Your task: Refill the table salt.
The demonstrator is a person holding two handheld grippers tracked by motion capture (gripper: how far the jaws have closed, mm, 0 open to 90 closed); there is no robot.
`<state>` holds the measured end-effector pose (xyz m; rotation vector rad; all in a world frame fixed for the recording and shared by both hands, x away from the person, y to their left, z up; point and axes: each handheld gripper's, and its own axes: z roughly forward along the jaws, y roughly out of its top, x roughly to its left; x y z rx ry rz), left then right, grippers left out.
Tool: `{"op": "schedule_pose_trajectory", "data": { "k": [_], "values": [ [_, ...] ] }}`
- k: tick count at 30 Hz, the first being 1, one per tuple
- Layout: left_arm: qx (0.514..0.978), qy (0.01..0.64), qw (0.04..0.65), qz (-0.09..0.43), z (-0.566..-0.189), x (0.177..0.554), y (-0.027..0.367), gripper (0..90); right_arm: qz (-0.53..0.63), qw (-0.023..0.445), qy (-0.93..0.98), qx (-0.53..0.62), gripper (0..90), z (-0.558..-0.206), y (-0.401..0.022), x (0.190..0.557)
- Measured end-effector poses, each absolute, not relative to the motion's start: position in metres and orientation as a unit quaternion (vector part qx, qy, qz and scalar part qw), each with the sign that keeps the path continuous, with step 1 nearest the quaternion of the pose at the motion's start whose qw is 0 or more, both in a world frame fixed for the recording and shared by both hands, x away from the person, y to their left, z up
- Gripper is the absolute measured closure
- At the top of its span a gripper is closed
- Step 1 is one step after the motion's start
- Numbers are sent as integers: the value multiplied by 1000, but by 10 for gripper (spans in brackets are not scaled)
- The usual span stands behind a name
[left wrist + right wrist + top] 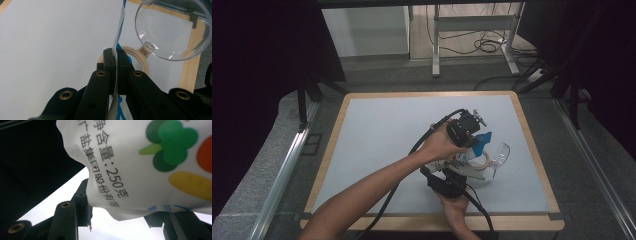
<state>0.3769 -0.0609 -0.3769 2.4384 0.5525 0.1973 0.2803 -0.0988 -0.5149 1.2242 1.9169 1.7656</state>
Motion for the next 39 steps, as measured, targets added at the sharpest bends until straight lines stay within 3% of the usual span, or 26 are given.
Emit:
{"op": "schedule_pose_trajectory", "data": {
  "k": [39],
  "values": [
    [930,202,298,77,-378,379,-68,900,611,129,654,427,500,-514,-99,282]
  ]
}}
